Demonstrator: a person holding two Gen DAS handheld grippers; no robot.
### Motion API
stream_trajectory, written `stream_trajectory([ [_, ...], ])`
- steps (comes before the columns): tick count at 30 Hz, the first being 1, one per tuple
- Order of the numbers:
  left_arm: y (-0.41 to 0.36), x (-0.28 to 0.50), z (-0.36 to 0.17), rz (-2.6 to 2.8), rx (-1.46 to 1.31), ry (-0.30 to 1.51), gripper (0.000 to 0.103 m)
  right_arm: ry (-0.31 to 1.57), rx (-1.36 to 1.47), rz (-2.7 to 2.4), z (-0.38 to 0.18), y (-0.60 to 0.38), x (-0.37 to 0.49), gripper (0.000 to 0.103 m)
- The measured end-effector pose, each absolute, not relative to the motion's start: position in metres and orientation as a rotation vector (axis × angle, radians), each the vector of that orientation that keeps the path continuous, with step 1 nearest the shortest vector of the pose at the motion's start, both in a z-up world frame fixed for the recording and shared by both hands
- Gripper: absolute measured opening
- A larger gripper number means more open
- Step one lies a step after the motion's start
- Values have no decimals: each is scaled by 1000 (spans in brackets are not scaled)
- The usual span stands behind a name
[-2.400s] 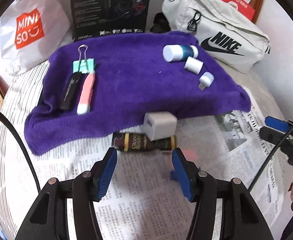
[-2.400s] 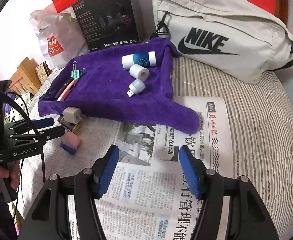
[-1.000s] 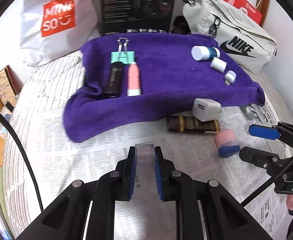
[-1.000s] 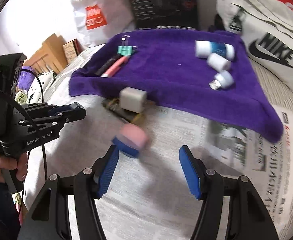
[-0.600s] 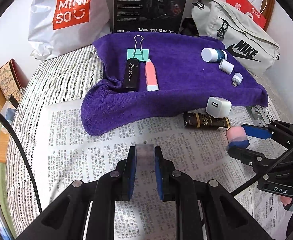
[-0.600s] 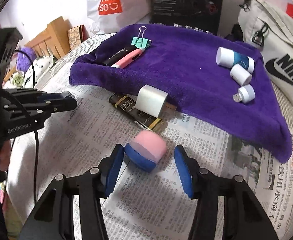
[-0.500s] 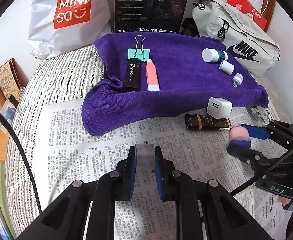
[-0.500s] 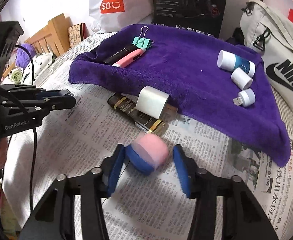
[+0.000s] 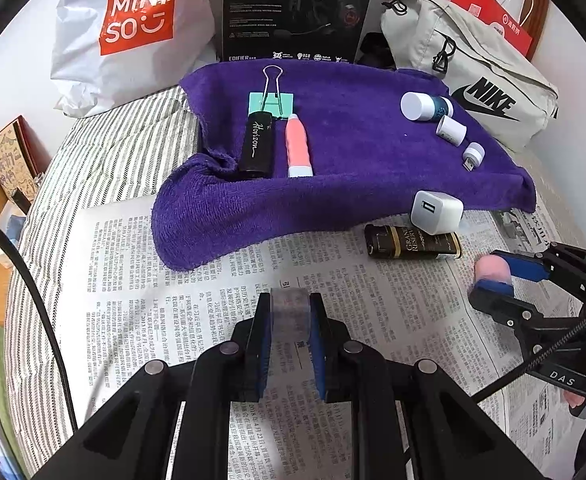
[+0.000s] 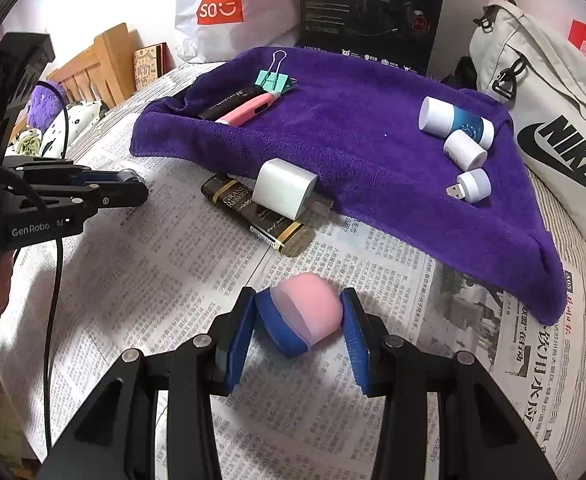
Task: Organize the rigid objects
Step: 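Carry the cup toward the clip with the left tool while the right tool carries the puff onto the towel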
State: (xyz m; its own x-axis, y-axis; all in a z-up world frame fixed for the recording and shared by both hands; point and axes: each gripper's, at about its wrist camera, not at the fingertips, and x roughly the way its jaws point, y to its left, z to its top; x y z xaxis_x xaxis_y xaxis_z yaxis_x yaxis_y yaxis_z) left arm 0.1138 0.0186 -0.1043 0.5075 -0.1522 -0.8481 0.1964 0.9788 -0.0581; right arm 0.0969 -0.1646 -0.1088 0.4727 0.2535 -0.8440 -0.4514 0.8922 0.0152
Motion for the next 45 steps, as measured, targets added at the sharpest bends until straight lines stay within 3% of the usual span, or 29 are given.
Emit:
stream_trajectory([
  [45,16,158,-53,-247,27,972,17,968,-105,442,-59,-204,153,42],
])
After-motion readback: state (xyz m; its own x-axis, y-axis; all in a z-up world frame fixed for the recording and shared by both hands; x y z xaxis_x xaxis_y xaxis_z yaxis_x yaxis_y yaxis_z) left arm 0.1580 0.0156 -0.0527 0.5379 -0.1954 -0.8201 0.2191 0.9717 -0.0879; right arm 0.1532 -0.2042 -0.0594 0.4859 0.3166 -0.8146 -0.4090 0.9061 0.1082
